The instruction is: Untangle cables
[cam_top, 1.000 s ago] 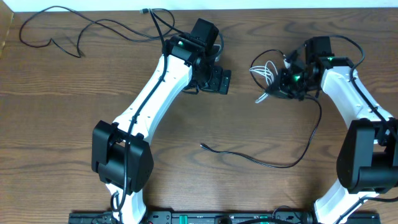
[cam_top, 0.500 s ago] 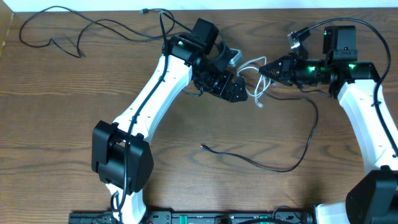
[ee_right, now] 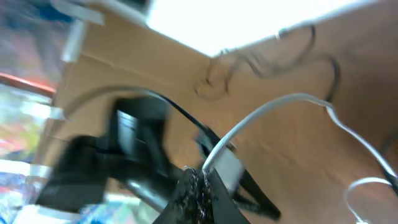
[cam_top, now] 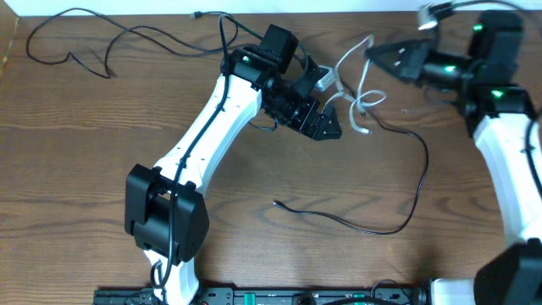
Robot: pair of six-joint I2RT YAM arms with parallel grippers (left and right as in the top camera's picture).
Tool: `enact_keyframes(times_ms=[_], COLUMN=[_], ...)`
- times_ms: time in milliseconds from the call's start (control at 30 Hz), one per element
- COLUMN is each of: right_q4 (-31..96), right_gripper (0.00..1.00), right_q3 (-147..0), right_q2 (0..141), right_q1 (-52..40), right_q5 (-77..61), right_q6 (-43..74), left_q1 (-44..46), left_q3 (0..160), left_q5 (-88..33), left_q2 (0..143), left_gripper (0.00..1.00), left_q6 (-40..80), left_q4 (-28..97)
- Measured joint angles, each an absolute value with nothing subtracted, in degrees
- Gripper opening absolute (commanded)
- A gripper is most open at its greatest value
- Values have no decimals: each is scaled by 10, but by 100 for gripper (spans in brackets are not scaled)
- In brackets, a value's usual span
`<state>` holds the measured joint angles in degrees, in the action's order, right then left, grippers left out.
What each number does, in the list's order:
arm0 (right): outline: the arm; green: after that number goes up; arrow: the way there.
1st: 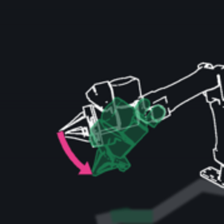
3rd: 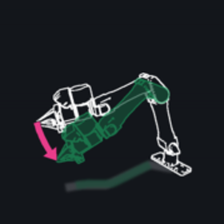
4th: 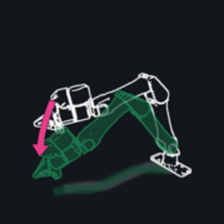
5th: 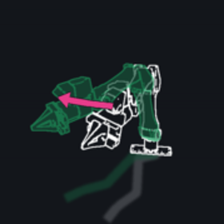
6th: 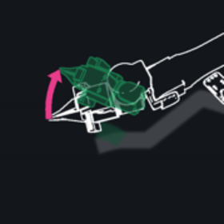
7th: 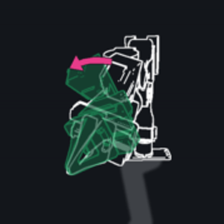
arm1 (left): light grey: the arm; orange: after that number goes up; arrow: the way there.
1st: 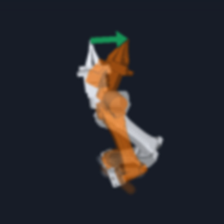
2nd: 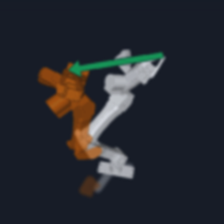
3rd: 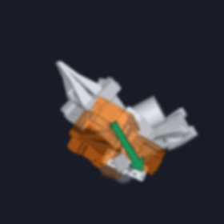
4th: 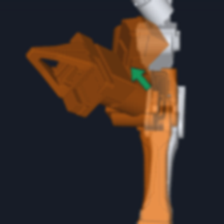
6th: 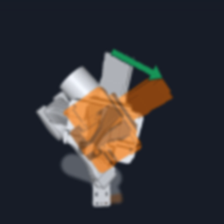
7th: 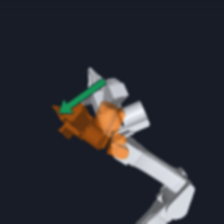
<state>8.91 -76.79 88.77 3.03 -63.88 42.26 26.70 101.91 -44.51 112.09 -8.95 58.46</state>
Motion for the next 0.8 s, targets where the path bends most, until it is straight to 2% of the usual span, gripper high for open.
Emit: enact_keyframes(times_ms=[333,433,633,800], right_q4=[-163,-129,100,62], right_gripper=[1,1,1,1], right_q3=[-788,-795,-798,-790], right_q2=[795,780,795,823], right_q1=[61,51,29,26], right_q5=[-695,-710,-683,-670], right_q6=[606,614,578,579], left_q1=[267,267,267,267], left_q3=[1019,1019,1019,1019], left_q5=[-444,-444,-444,-444], left_q2=[1121,1121,1121,1121], left_gripper=[97,97,97,97], left_q6=[-90,-90,-83,-66], left_q4=[579,578,576,576])
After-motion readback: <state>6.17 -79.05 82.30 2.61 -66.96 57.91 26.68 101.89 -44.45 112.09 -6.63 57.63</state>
